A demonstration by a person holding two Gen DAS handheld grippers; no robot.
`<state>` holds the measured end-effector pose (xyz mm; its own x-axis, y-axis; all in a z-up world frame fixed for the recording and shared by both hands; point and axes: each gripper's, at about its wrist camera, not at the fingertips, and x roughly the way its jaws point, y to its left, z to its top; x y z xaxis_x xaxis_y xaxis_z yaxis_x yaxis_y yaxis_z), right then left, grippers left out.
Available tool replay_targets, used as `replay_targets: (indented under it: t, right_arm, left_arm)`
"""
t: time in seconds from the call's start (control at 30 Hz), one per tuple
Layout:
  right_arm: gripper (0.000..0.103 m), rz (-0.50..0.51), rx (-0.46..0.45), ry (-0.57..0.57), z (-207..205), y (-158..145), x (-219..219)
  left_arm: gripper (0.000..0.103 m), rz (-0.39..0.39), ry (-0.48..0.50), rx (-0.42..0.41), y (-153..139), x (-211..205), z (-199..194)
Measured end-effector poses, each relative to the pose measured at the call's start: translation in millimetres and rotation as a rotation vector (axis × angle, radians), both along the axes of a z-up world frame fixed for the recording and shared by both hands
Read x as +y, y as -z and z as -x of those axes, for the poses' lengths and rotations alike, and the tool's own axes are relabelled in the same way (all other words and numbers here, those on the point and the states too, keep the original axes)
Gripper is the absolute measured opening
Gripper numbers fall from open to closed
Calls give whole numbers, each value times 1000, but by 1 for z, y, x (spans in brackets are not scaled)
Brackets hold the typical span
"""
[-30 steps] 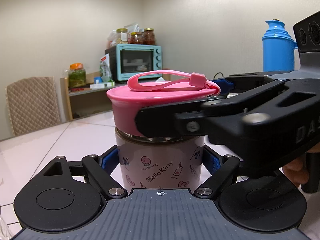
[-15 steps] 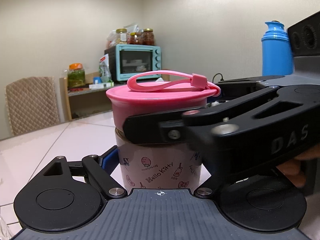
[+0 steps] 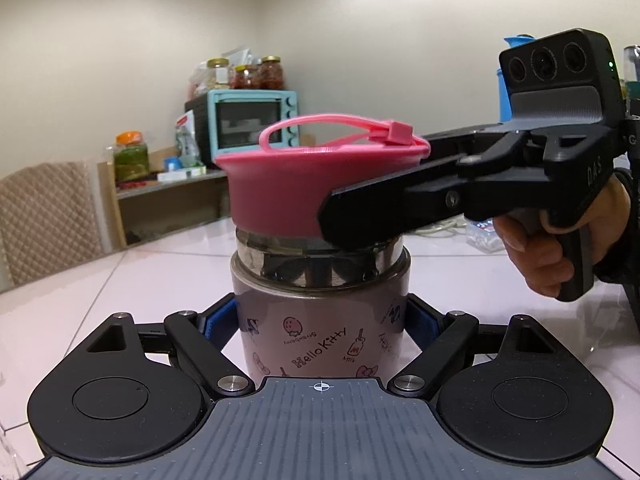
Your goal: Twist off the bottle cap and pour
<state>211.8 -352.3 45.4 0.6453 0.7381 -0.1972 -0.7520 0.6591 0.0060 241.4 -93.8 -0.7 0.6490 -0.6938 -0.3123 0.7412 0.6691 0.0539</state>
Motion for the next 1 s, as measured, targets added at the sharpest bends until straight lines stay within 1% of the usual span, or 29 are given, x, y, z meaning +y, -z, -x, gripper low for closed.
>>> replay_targets:
  t: [0.27,0.43,0.5,0.63,0.77,0.9,1.0]
  right_arm:
    - [85,-27,-21,52,5,-8,-1]
    - [85,-32,-31,124,7,-14,0]
    - [85,-31,-35,158,8,-17,1]
    - [85,-37,-45,210,12,-19,0]
    - [85,-39,-49,279,15,-20,-3]
    - [85,-52,-41,328,16,-18,-7]
    - [85,-65,-28,366,16,-15,-11]
  left_arm:
    - [89,8,-20,-2,3,-3,-6]
    - [89,5,-50,-8,3,-4,-10]
    - [89,4,-75,-4,3,-4,-13]
    - [89,10,-98,8,2,-4,-17]
    - [89,3,-129,-1,2,-6,-16]
    - [89,-8,-162,-16,1,-6,-14]
    - [89,-4,-182,-7,-1,-5,-10]
